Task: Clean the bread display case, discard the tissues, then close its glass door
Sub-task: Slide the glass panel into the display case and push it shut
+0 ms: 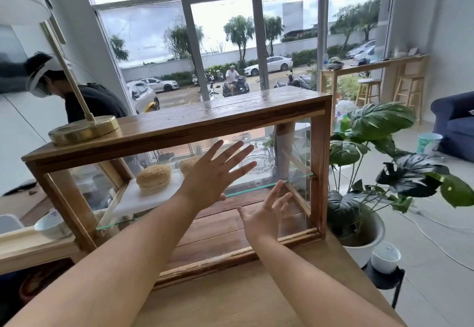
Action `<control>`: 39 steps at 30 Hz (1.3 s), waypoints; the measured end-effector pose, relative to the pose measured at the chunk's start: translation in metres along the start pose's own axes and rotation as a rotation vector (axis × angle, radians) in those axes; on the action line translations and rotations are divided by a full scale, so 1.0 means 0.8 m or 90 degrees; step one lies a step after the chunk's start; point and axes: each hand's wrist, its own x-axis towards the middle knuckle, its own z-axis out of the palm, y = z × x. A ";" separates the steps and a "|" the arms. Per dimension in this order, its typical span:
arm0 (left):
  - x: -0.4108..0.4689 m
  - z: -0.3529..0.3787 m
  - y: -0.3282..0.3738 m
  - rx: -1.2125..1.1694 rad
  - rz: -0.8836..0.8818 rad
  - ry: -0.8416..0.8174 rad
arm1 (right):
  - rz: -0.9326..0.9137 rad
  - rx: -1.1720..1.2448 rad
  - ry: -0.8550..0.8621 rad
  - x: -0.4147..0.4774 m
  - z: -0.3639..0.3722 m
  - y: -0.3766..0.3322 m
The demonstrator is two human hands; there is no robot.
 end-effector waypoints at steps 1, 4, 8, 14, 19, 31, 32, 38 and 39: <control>0.001 0.000 0.000 -0.002 0.002 -0.002 | 0.003 -0.001 0.003 0.001 0.001 0.001; 0.006 0.000 0.002 -0.003 0.006 -0.004 | 0.008 0.007 0.016 0.005 -0.003 0.001; 0.011 -0.002 0.003 -0.006 0.003 -0.001 | 0.004 0.012 0.022 0.012 -0.009 0.003; 0.019 -0.005 0.003 -0.008 0.011 -0.009 | 0.014 0.021 0.011 0.023 -0.018 0.005; 0.018 -0.005 0.004 -0.013 0.015 -0.006 | 0.012 -0.003 0.027 0.029 -0.028 0.009; 0.009 -0.003 0.008 0.010 -0.014 0.035 | -0.234 -0.188 0.044 0.019 -0.046 0.021; 0.003 -0.001 0.006 0.011 -0.018 0.033 | -0.315 -0.259 0.042 0.018 -0.046 0.022; -0.037 0.012 -0.010 0.043 -0.044 -0.029 | -0.614 -0.597 -0.006 0.023 -0.030 0.024; -0.039 0.013 -0.010 0.045 -0.041 -0.031 | -0.617 -0.609 0.004 0.025 -0.030 0.023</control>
